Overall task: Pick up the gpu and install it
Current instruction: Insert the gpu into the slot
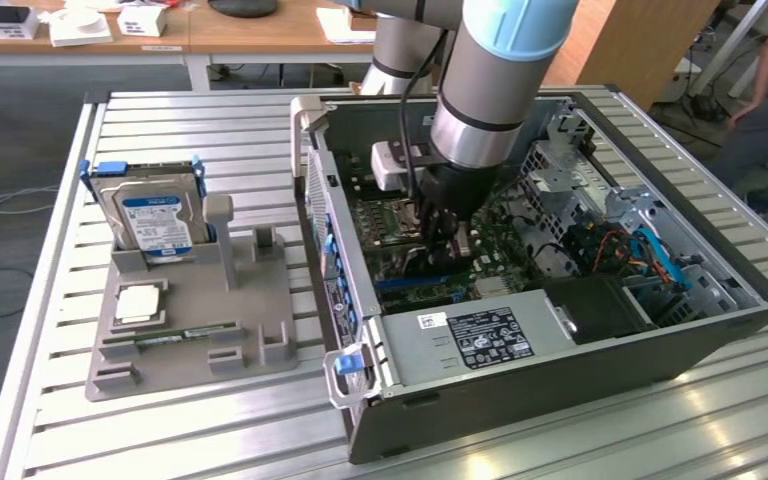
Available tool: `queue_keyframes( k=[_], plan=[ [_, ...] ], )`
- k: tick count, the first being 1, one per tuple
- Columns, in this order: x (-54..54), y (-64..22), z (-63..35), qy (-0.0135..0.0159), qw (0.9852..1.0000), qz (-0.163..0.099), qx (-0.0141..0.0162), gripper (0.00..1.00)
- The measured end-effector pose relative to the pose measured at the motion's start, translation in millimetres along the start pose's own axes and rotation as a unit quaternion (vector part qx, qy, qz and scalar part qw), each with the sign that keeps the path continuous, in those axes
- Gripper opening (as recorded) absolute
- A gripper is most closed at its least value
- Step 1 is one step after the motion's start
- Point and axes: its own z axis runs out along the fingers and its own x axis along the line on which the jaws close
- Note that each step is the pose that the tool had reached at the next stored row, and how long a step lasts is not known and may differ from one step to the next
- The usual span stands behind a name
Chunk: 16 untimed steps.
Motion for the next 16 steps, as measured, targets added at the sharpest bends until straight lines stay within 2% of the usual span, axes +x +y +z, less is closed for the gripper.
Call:
queue_keyframes(
  k=[16],
  plan=[
    [0.1,1.8,-0.8,0.0003,1.0000,0.000,-0.0002,0.27]
  ],
)
